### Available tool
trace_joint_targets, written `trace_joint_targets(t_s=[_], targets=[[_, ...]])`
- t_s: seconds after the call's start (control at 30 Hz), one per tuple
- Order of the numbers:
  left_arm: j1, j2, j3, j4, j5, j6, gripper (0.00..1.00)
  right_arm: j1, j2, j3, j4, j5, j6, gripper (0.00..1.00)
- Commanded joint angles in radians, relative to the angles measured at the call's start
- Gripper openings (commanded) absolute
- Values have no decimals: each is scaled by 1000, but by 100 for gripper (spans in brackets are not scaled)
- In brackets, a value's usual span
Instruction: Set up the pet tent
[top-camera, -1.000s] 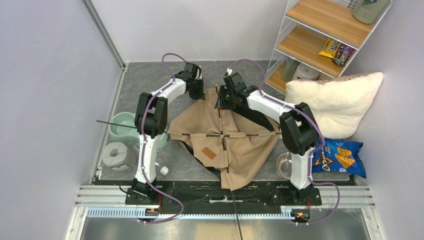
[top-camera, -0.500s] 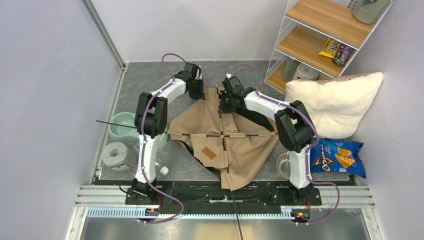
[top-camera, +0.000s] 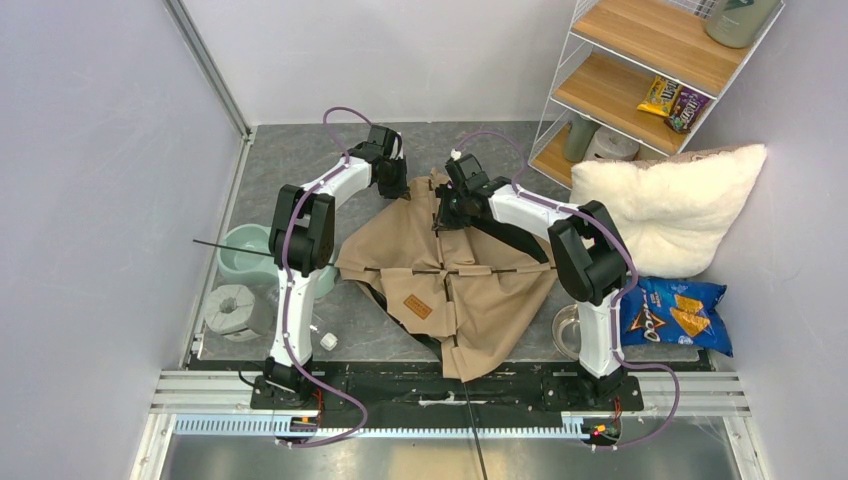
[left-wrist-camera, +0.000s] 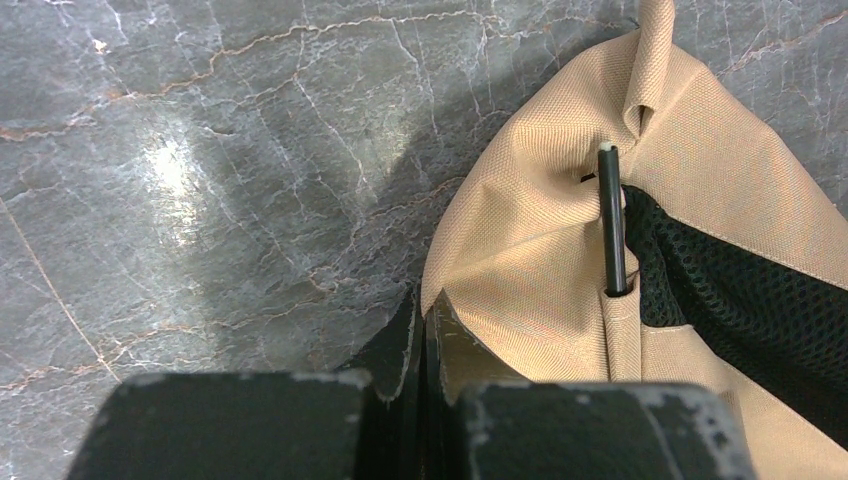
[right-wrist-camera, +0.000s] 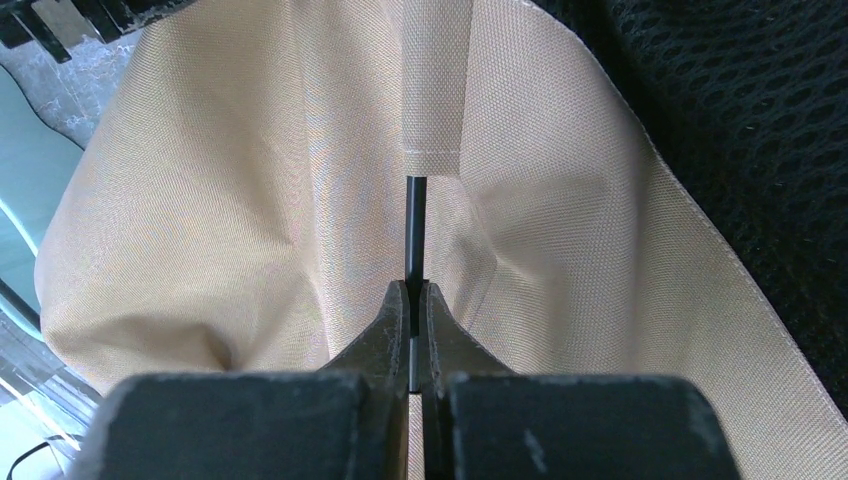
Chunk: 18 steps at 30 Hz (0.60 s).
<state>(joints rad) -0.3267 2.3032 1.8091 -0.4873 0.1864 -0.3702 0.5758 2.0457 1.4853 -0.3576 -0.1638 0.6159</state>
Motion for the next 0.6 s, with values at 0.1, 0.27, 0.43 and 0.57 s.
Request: trace_joint_targets(t_s=[0.1,0.27,0.43,0.57], targets=[[0,-7,-20,29,-11,-15,2,4,-23,-13,21,29,1,0],[0,-4,-18,27,-14,-18,2,4,-70,-68,86,53,4,0],[0,-2,-16,18,-22,-20,2,4,-104,-108,143,64,4,0],[1,3,-16,13,-24,-20,2,4,-118,-128,180,51,-1,0]])
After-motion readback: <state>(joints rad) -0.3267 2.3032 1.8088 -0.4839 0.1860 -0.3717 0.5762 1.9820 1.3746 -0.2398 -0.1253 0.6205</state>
